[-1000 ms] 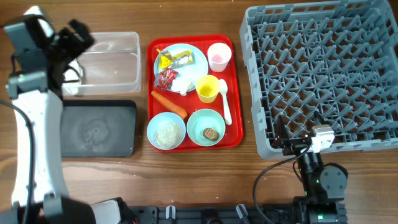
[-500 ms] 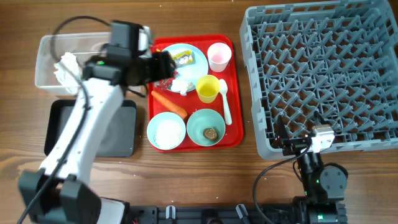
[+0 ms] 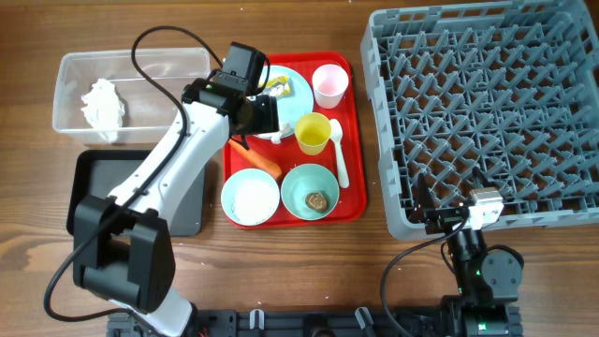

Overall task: Sort waste into correct bins and load items into the dishwasher rack
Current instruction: 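Move the left gripper to the plate and grasp the red wrapper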

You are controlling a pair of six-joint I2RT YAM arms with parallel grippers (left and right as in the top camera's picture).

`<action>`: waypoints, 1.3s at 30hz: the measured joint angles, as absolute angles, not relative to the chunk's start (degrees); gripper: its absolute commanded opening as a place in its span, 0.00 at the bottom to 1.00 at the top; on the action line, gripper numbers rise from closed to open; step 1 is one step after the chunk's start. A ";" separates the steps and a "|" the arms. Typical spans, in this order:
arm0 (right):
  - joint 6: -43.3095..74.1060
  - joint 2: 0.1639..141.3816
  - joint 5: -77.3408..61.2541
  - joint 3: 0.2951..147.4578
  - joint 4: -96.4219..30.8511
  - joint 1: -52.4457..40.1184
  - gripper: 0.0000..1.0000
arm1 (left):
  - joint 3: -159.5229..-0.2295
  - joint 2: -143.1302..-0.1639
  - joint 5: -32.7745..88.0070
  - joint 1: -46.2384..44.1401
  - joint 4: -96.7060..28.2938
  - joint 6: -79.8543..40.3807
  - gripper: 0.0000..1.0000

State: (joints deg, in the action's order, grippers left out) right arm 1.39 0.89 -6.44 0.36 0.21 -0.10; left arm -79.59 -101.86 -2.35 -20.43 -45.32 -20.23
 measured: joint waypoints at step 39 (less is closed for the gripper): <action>1.37 0.89 -6.44 0.36 0.21 -0.10 1.00 | -78.37 -108.81 -10.07 -20.25 -41.52 -20.21 0.61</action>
State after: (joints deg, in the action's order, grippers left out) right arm 1.37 0.89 -6.44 0.36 0.21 -0.10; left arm -78.37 -108.81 -10.07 -20.25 -41.52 -20.21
